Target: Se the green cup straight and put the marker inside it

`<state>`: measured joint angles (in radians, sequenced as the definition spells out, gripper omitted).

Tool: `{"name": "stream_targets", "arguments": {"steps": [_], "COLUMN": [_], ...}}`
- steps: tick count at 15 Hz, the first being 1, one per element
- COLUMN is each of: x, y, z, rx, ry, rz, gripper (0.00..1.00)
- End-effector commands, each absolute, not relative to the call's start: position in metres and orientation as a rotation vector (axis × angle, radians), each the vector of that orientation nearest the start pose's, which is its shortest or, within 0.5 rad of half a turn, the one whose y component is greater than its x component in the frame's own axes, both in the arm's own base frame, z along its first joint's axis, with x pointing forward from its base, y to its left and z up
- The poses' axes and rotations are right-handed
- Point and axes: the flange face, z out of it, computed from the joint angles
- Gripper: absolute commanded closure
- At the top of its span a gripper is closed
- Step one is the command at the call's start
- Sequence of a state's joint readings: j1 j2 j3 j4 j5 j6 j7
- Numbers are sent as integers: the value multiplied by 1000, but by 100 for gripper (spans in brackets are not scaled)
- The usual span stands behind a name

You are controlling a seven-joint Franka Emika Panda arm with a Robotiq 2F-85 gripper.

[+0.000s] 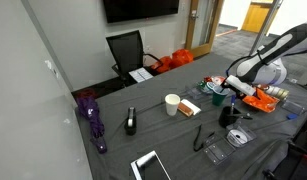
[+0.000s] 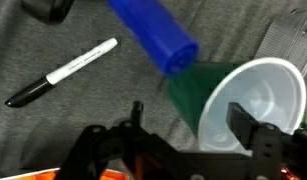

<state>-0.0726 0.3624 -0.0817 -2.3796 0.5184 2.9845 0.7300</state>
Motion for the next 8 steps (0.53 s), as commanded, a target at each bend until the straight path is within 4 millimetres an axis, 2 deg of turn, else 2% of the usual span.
{"name": "stream_targets", "arguments": {"steps": [1, 8], "x": [500, 505], "y": [-110, -98], "z": [213, 245], "rx": [-2240, -2188], "ry": [1885, 1953], "rz": [-257, -234], "gripper": [0, 0]}}
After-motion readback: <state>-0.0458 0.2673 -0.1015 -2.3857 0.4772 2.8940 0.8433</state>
